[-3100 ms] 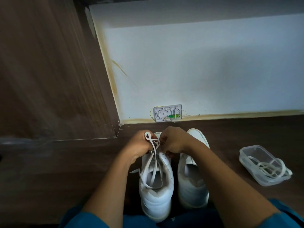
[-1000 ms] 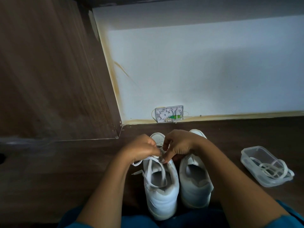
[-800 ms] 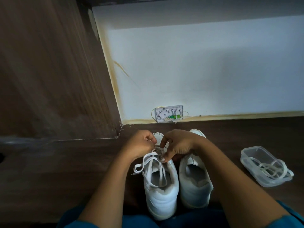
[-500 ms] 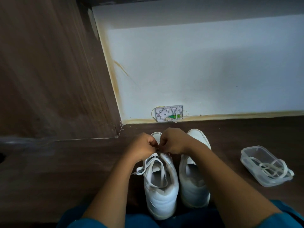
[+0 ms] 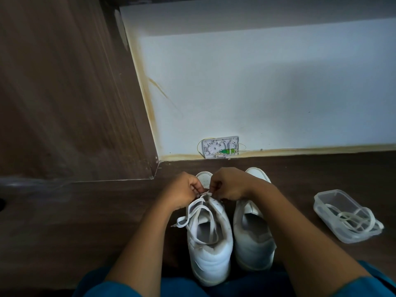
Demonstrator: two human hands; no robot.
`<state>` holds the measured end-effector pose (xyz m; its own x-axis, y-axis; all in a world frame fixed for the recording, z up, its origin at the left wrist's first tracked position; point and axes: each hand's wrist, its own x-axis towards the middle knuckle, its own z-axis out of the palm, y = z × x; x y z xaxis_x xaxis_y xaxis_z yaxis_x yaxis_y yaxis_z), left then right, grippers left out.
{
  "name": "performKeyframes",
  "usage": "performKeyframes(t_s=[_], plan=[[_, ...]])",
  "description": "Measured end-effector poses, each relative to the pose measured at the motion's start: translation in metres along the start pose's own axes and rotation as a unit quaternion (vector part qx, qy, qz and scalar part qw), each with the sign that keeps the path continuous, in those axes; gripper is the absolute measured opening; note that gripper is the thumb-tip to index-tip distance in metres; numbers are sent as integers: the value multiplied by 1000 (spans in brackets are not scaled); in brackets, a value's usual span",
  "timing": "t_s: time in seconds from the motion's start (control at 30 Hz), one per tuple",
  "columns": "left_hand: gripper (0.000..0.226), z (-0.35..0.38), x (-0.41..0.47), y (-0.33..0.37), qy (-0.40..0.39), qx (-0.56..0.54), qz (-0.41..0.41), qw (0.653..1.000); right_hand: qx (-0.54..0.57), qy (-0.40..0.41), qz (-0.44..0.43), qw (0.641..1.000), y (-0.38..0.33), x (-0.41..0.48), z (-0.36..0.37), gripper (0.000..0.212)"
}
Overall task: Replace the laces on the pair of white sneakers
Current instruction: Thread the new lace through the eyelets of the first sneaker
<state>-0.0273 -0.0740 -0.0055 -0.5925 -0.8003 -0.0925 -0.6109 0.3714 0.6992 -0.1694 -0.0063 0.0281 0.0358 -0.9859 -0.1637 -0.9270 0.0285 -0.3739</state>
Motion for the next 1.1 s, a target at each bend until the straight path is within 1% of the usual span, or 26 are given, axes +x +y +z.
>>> performKeyframes(t_s=[0.17, 0.27, 0.37, 0.43, 0.47, 0.5, 0.53, 0.57, 0.6, 0.67, 0.73, 0.8, 0.93, 1.0, 1.1], plan=[[21, 0, 0, -2, 2, 10, 5, 1000, -14, 20, -14, 1000, 0, -1, 1, 18], [27, 0, 1, -4, -4, -4, 2, 1000, -18, 25, -9, 999, 0, -1, 3, 19], [22, 1, 2, -4, 2, -3, 7, 1000, -47, 32, -13, 998, -5, -2, 3, 22], [27, 2, 2, -4, 2, -17, 21, 1000, -71, 41, -27, 996, -9, -4, 3, 15], [28, 3, 2, -5, -2, -29, 26, 999, -73, 46, -29, 996, -11, -5, 3, 17], [28, 4, 3, -6, -6, -37, 30, 999, -64, 51, -31, 996, -13, -5, 4, 21], [27, 4, 4, -7, -6, -40, 35, 999, -49, 52, -34, 997, -13, -5, 4, 18], [26, 5, 5, -9, -5, -35, 38, 999, -32, 53, -33, 998, -11, -4, 4, 10], [26, 6, 6, -9, -5, -26, 39, 999, -7, 50, -25, 998, -9, -3, 2, 8], [28, 7, 7, -10, -8, -15, 41, 999, 94, 28, 1, 995, -2, -1, 0, 16], [31, 8, 6, -9, -11, -18, 49, 999, 210, 1, 22, 977, 3, 0, 1, 19], [32, 9, 5, -7, -13, -15, 57, 998, 264, -11, 35, 964, 8, 2, 3, 18], [24, 7, 4, -7, -3, 39, 81, 996, 315, -25, 43, 948, 12, 5, 7, 11], [22, 6, 4, -7, -1, 37, 89, 995, 319, -28, 52, 946, 12, 7, 8, 10], [30, 5, 1, -7, 3, 21, 94, 995, 306, -38, 62, 949, 10, 8, 9, 8]])
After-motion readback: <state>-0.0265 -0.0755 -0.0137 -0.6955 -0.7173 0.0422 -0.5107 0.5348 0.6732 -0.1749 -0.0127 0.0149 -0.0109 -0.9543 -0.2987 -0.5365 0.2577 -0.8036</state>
